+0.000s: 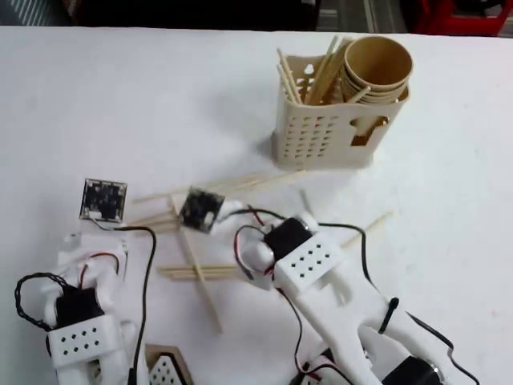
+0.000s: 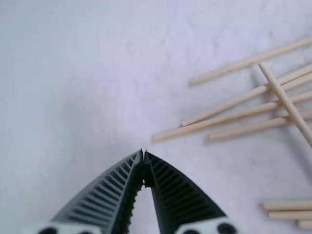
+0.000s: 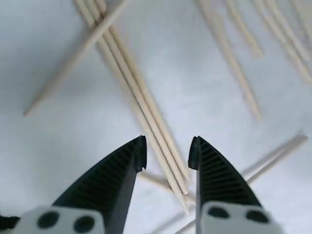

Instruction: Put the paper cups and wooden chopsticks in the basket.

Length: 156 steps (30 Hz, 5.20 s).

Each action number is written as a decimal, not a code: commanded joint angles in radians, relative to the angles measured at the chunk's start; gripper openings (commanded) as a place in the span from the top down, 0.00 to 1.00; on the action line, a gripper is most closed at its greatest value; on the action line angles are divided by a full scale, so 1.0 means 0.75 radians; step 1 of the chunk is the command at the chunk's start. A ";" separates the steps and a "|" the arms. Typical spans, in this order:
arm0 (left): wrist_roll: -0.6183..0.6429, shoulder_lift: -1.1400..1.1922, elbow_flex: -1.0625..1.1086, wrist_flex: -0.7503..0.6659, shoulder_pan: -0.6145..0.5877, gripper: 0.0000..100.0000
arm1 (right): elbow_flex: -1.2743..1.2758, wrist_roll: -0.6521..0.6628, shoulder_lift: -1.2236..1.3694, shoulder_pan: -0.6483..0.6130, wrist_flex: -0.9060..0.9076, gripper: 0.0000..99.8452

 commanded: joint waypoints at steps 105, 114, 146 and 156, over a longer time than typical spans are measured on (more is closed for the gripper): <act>-0.014 -0.017 -0.006 -0.029 -0.009 0.98 | -0.333 0.239 0.576 0.308 -0.036 0.87; -0.014 -0.017 -0.006 -0.029 -0.007 0.98 | -0.350 0.231 0.590 0.302 -0.009 0.77; -0.014 -0.017 -0.006 -0.029 -0.009 0.98 | -0.331 0.235 0.830 0.220 -0.169 0.98; -0.014 -0.017 -0.006 -0.029 -0.007 0.98 | -0.329 0.225 0.322 0.218 -0.017 0.98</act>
